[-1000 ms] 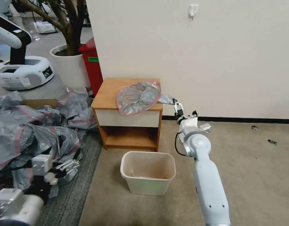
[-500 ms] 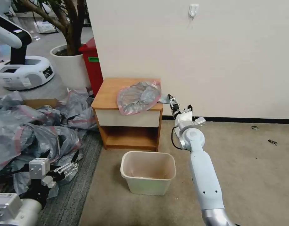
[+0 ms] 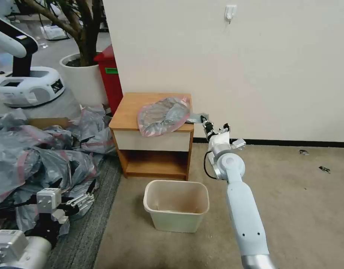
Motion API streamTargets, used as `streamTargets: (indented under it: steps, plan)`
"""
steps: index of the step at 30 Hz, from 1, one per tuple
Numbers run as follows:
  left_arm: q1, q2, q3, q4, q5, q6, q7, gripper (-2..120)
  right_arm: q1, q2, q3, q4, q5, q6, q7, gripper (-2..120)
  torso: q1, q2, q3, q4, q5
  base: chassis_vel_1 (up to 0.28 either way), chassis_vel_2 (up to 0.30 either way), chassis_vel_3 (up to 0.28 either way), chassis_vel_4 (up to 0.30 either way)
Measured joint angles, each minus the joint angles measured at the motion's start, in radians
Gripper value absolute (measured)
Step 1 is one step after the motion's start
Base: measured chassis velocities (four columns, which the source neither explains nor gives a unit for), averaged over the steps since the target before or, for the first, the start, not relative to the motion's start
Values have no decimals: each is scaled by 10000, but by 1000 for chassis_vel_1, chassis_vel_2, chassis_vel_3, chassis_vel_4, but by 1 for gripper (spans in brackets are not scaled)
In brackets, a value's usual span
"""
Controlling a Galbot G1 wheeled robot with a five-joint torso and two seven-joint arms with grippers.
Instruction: Pick up the garbage bag from the table and place it over the trash can.
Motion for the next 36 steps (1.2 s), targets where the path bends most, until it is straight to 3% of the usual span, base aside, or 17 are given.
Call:
streamTargets:
  steps: [6,13,20,29,31,36]
  plan:
    - [-29,32,57,2,8,12,1,100,-2293,-649,-787,2618,420,-126,979,0,0,0,0,-2,5,0,0,0,0]
    - [-218,139,348,2,15,210,-8,100,-4128,-1123,-1649,4457,321,-169,1528,0,0,1,-1,-2,2,0,0,0,0]
    - [-250,230,309,2,6,279,41,100,-5583,-2013,-2118,4943,-752,-350,1323,0,0,1,0,-1,1,0,0,0,0]
    - [-324,234,324,3,-3,362,113,100,-6630,-2135,-2173,4755,-2288,-262,1021,0,0,0,0,-1,1,0,0,0,0]
    - [-336,203,356,2,6,369,113,100,-6691,-2110,-2174,4744,-2379,-262,1033,3,0,0,0,-2,1,0,0,0,0]
    - [-388,141,466,2,29,443,112,100,-7093,-2136,-2131,4819,-2793,-165,1211,24,0,0,1,-2,3,0,0,0,0]
